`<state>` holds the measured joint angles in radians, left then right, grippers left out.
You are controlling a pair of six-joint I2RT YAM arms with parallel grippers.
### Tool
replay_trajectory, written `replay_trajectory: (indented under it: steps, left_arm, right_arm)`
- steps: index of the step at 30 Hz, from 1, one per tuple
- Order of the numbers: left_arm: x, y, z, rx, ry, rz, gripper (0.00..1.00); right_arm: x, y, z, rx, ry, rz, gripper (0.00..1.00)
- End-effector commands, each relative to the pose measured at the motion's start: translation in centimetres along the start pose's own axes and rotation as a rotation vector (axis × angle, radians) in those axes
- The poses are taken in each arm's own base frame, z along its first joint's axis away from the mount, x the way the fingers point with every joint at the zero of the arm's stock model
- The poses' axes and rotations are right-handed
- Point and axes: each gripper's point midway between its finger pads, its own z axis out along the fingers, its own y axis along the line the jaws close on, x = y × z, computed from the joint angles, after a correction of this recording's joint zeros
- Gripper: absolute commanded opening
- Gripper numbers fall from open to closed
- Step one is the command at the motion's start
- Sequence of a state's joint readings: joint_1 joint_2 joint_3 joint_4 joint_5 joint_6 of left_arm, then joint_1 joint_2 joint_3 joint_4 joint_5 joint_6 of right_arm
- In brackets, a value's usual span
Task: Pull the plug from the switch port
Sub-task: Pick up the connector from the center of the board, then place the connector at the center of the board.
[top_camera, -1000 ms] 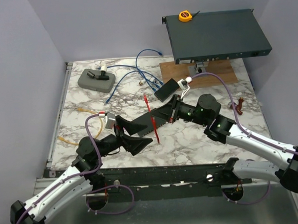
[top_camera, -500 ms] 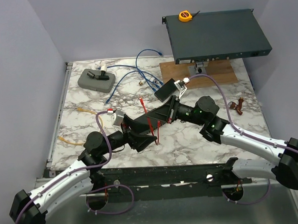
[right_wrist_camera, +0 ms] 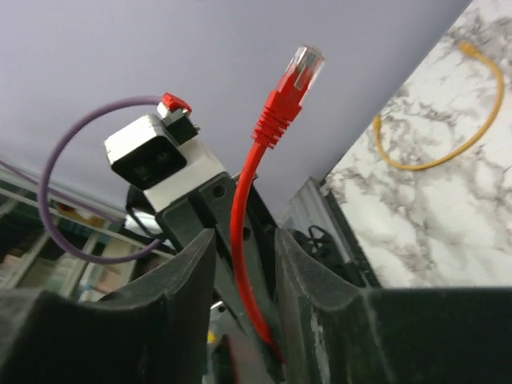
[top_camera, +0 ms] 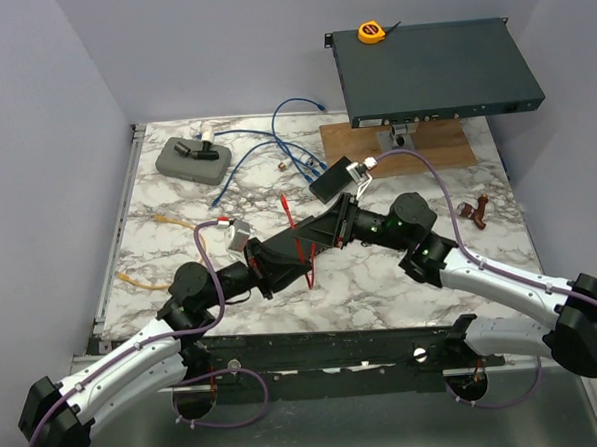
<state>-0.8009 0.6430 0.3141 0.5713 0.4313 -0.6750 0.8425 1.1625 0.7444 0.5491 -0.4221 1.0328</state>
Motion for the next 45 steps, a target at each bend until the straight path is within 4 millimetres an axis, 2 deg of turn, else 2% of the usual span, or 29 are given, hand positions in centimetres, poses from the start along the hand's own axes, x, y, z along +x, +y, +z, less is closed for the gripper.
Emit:
replay_trajectory:
  steps: [1,2,5,6,8,9,10,13,15,18,20,22,23,24,26,28,29,31,34,40,45]
  left_arm:
    - [-1.6,-1.4,0.1,0.032,-0.031,0.005,0.0]
    - [-1.9,-1.4,0.1,0.022,-0.034,-0.002,0.0]
    - [-3.3,-1.2,-0.3,-0.049,-0.049,-0.007,0.0]
    - [-3.4,-0.3,-0.6,-0.12,-0.038,-0.014,0.0]
    - [-4.7,1.1,-2.0,-0.281,-0.045,-0.003,0.0]
    - [-6.1,1.7,-2.9,-0.373,-0.062,0.008,0.0]
    - [-6.2,3.0,-4.5,-0.493,-0.042,0.018,0.0]
    - [-9.9,4.9,-10.3,-0.851,-0.062,0.074,0.0]
    - [-12.3,5.0,-14.0,-1.028,-0.057,0.142,0.0]
    - [-16.9,3.8,-18.7,-1.229,-0.104,0.261,0.0]
    - [-19.4,2.9,-21.0,-1.321,-0.136,0.322,0.0]
    - [-20.5,2.7,-22.5,-1.419,-0.107,0.366,0.0]
    - [-20.7,3.2,-22.5,-1.473,-0.063,0.387,0.0]
    - [-20.4,3.7,-22.6,-1.521,-0.004,0.412,0.0]
    - [-18.4,6.2,-21.3,-1.593,0.186,0.45,0.0]
    - [-15.8,9.7,-20.3,-1.67,0.393,0.456,0.0]
    - [-14.3,11.6,-20.4,-1.719,0.494,0.43,0.0]
    - [-12.7,14.9,-20.8,-1.793,0.592,0.382,0.0]
    - [-11.4,18.9,-21.4,-1.842,0.638,0.303,0.0]
    - [-9.1,23.9,-23.0,-1.901,0.681,0.123,0.0]
    - [-5.9,27.8,-22.5,-1.842,0.639,-0.033,0.0]
  right_arm:
    - [0.0,0.8,-0.5,0.009,0.027,-0.058,0.52]
    - [-0.2,0.7,-0.9,0.03,0.02,-0.065,0.62]
    - [-1.2,0.3,-2.3,0.127,-0.02,-0.126,0.76]
    - [-1.7,0.3,-2.9,0.163,-0.038,-0.148,0.78]
    - [-2.3,-0.1,-4.4,0.238,-0.059,-0.21,0.8]
    - [-2.6,-0.2,-5.3,0.273,-0.069,-0.234,0.81]
    - [-2.7,-0.8,-6.2,0.319,-0.081,-0.256,0.82]
    - [-3.2,-2.1,-8.8,0.427,-0.122,-0.312,0.82]
    - [-3.0,-3.0,-10.2,0.472,-0.135,-0.338,0.82]
    - [-2.7,-4.2,-11.4,0.519,-0.15,-0.358,0.82]
    - [-2.3,-5.0,-11.7,0.535,-0.146,-0.361,0.81]
    - [-1.8,-5.8,-11.8,0.549,-0.132,-0.36,0.82]
    - [-1.5,-6.3,-11.8,0.555,-0.124,-0.357,0.81]
    - [-1.2,-6.7,-11.8,0.558,-0.118,-0.353,0.81]
    - [-0.6,-7.5,-11.7,0.561,-0.105,-0.35,0.81]
    - [0.1,-8.4,-11.6,0.562,-0.091,-0.339,0.81]
    - [0.5,-8.7,-11.5,0.558,-0.083,-0.327,0.81]
    - [1.6,-9.8,-11.6,0.562,-0.065,-0.305,0.81]
    - [3.2,-10.9,-11.7,0.552,-0.032,-0.271,0.81]
    - [5.3,-12.5,-12.5,0.553,-0.002,-0.234,0.8]
    - [6.0,-13.0,-12.8,0.549,0.003,-0.214,0.8]
